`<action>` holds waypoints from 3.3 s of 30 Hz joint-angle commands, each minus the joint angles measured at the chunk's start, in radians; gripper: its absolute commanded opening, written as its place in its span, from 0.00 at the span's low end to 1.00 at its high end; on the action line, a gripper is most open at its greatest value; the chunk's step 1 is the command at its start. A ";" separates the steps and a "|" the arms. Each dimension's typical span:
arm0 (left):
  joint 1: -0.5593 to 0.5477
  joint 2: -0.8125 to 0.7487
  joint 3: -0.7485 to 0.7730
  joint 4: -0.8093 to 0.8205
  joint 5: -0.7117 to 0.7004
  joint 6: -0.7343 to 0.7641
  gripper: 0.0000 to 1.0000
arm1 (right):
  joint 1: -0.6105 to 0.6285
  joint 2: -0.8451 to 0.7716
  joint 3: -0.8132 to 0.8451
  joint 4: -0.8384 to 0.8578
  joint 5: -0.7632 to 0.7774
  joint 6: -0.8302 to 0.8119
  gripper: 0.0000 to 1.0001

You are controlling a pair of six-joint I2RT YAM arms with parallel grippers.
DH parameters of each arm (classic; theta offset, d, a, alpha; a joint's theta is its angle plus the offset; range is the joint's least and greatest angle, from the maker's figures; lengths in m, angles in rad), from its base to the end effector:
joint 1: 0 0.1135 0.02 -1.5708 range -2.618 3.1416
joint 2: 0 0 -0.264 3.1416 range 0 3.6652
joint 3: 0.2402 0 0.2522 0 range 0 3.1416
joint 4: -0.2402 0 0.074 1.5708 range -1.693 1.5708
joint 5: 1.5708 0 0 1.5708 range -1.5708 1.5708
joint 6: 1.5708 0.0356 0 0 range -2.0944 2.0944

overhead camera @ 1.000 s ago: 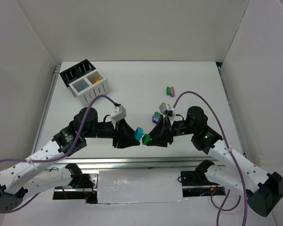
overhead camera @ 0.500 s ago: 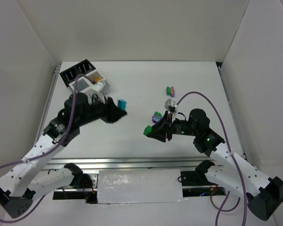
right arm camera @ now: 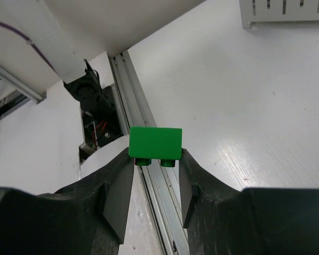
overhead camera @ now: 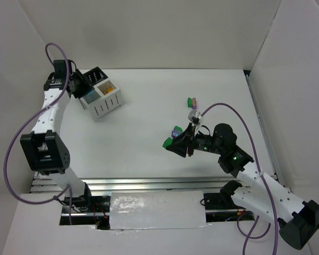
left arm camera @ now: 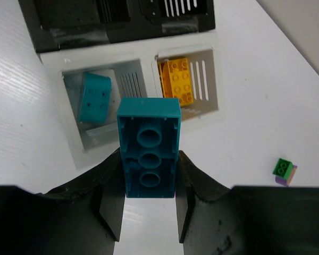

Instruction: Sort the legos into containers by color

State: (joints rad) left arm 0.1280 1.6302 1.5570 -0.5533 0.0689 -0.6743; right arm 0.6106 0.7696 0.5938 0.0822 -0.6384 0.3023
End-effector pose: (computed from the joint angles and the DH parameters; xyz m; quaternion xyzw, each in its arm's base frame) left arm 0.3703 0.0452 0.3547 -0.3331 0.8255 -0.1522 0.4294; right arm 0.1388 0.1230 0.3038 -0.3166 0.6613 0.4900 0.4715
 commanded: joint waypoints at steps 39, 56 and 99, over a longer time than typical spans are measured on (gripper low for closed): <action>-0.129 -0.205 -0.030 0.050 0.069 0.082 1.00 | -0.002 0.085 0.000 0.116 -0.056 0.087 0.00; -0.913 -0.624 -0.566 0.477 0.378 -0.058 1.00 | 0.020 0.100 0.052 0.237 -0.265 0.169 0.00; -0.972 -0.632 -0.641 0.696 0.654 0.018 0.51 | 0.025 0.066 0.118 0.232 -0.429 0.205 0.00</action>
State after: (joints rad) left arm -0.8379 1.0073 0.9138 0.0898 0.6804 -0.6781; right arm 0.6289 0.8310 0.6567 0.2691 -1.0756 0.5037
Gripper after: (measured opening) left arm 0.535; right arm 0.432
